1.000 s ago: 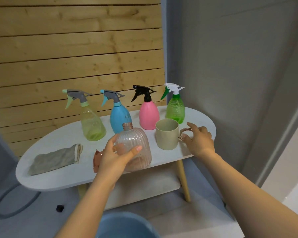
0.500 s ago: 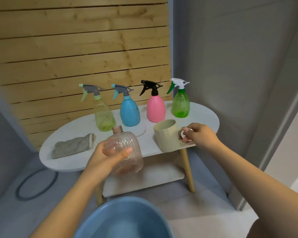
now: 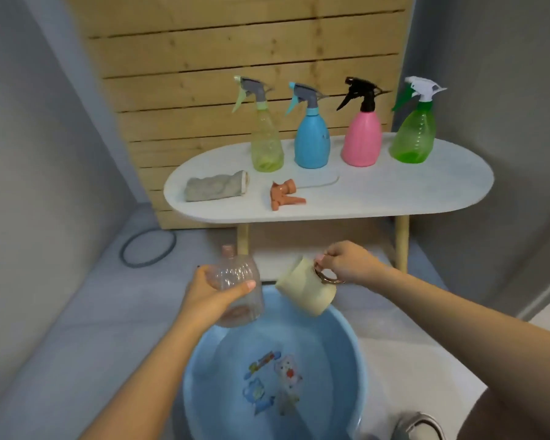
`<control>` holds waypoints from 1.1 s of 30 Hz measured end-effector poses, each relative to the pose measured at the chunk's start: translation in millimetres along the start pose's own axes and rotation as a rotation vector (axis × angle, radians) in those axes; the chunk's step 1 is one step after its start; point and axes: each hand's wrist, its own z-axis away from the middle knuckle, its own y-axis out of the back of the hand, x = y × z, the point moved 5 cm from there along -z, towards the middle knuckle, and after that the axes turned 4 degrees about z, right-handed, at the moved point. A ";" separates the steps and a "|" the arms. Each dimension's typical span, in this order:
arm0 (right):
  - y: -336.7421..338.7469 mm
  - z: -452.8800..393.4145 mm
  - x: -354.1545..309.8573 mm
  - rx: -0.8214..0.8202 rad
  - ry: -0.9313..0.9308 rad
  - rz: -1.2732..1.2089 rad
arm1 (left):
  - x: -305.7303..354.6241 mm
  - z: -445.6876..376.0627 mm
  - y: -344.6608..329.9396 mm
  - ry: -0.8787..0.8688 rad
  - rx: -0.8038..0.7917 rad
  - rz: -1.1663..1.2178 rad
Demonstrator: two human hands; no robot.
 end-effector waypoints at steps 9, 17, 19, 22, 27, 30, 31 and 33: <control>-134.2 -33.5 34.6 -0.248 -0.074 0.474 | -87.2 -5.1 -11.4 0.109 -0.067 -0.283; -203.4 -52.4 47.8 -0.145 0.125 0.750 | -138.5 -19.9 -30.5 0.115 -0.103 -0.687; -211.8 -55.1 46.2 -0.124 0.208 0.788 | -148.8 -21.5 -33.3 0.116 -0.047 -0.739; -225.7 -59.6 48.6 -0.135 0.282 0.864 | -164.2 -20.2 -37.9 0.125 -0.003 -0.829; -245.1 -65.0 59.3 -0.261 0.267 0.888 | -182.7 -16.0 -41.1 0.206 0.080 -0.659; -253.5 -62.4 67.0 -0.325 0.270 0.886 | -188.5 -14.5 -42.5 0.224 0.083 -0.651; -256.3 -60.4 71.1 -0.346 0.261 0.887 | -190.5 -14.4 -41.8 0.230 0.083 -0.647; -260.5 -58.2 78.7 -0.370 0.236 0.849 | -193.8 -14.5 -39.8 0.242 0.091 -0.621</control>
